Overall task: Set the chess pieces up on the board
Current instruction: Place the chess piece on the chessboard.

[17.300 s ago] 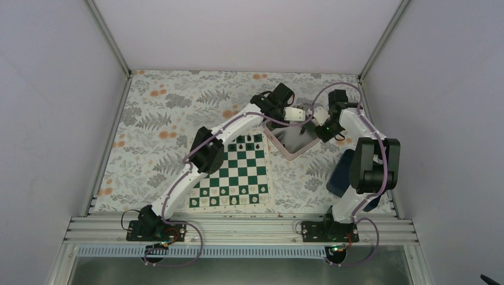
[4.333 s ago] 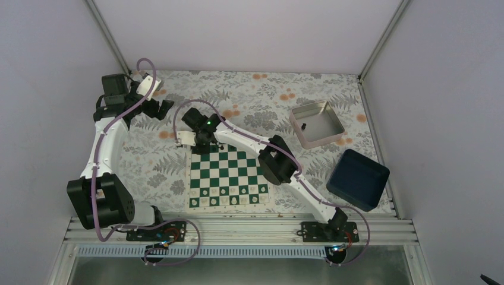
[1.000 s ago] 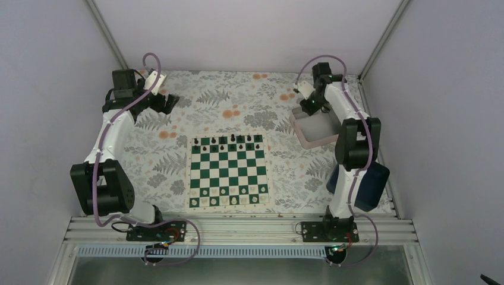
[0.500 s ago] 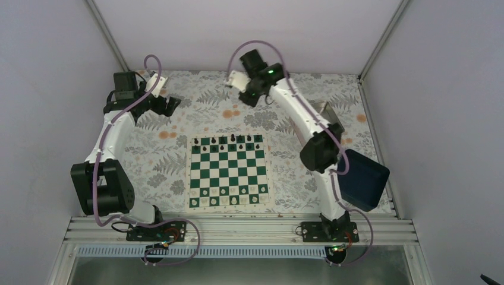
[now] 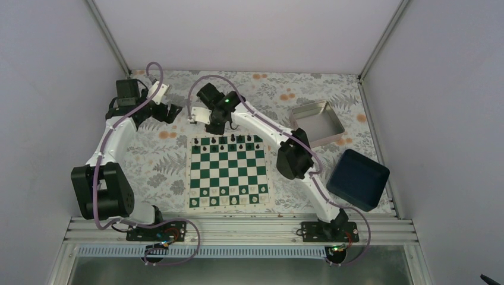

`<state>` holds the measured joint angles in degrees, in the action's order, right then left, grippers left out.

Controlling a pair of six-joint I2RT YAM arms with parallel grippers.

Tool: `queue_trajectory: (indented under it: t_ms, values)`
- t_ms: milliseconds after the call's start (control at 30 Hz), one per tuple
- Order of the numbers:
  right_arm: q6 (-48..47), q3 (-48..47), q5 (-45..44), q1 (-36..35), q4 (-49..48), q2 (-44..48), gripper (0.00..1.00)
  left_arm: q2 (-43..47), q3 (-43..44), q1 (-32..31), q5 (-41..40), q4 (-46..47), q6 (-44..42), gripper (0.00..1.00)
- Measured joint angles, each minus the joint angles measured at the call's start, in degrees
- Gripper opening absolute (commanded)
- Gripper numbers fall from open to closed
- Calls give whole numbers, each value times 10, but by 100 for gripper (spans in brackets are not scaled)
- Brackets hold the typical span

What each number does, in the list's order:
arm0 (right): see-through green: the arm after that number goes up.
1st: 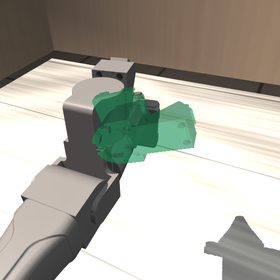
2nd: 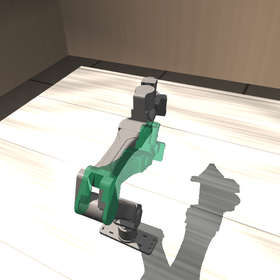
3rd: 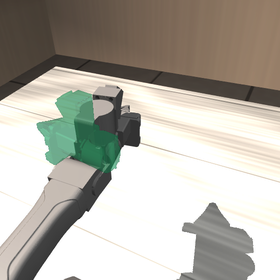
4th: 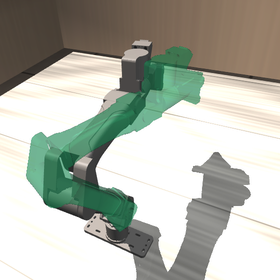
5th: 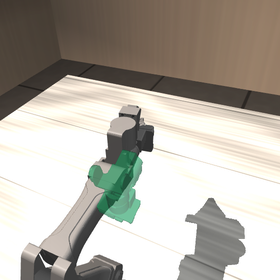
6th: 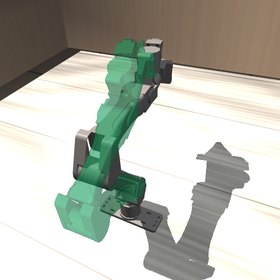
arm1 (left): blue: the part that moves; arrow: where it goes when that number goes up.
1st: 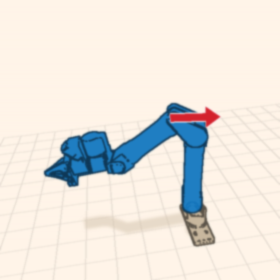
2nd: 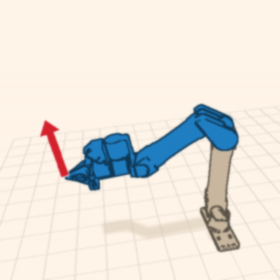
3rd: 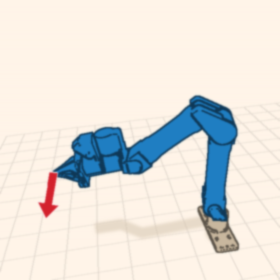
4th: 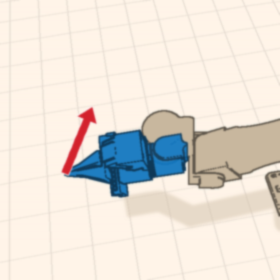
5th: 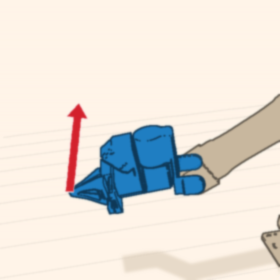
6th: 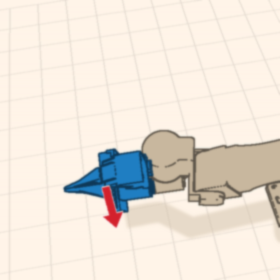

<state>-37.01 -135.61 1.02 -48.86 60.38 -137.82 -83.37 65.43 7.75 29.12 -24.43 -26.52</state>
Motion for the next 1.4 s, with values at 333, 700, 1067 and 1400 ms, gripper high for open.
queue_trajectory:
  t_ms: [333,700,1067,1400]
  values:
    - [-7,0,9,-25,-33,-49,3,10,-17,0,-6,16,0,99]
    - [-11,0,15,-34,-49,-76,3,19,-23,0,-13,22,0,99]
    - [-16,0,14,-34,-51,-97,4,21,-35,0,-12,27,0,99]
    - [-20,0,13,-35,-51,-97,10,21,-35,2,-7,27,-2,99]
